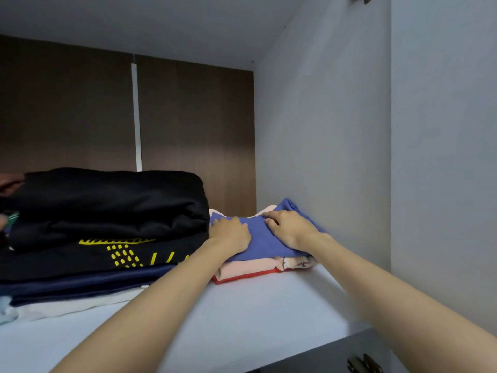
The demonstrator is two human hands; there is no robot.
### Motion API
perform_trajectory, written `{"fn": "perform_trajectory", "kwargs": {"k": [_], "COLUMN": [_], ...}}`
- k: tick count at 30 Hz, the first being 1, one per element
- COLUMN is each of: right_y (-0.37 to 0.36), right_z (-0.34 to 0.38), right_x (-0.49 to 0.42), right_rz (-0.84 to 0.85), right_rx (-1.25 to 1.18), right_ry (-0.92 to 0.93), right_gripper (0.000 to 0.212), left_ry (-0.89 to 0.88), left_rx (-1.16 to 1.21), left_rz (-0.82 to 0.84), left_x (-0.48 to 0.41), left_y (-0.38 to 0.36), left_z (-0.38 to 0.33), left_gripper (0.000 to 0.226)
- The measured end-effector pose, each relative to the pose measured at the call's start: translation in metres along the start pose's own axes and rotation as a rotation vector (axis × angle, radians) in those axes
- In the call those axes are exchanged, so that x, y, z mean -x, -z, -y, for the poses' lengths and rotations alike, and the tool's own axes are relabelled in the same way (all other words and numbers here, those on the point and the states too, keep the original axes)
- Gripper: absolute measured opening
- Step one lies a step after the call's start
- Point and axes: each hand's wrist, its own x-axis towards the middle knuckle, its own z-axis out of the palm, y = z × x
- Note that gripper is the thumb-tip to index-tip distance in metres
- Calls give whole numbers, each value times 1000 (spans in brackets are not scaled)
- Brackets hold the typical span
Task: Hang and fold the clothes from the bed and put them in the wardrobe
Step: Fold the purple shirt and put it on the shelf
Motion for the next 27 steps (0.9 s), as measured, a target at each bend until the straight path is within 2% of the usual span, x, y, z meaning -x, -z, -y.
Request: {"fn": "perform_trajectory", "kwargs": {"k": [7, 13, 18, 27], "right_y": [37, 59, 61, 75], "right_z": [7, 11, 26, 75], "right_x": [36, 86, 137, 225], "right_rz": [-226, -382, -374, -364], "right_rx": [-8, -273, -365, -417], "right_ry": [37, 41, 51, 116], "right_gripper": [48, 41, 36, 33], "left_ry": [-141, -151, -128, -143], "left_rx": [-27, 187, 289, 294], "left_rz": [-290, -352, -384, -475], "left_x": [36, 88, 144, 240], "left_y": [20, 36, 41, 58], "left_z": [-14, -22, -21, -1], "left_gripper": [40, 43, 42, 42]}}
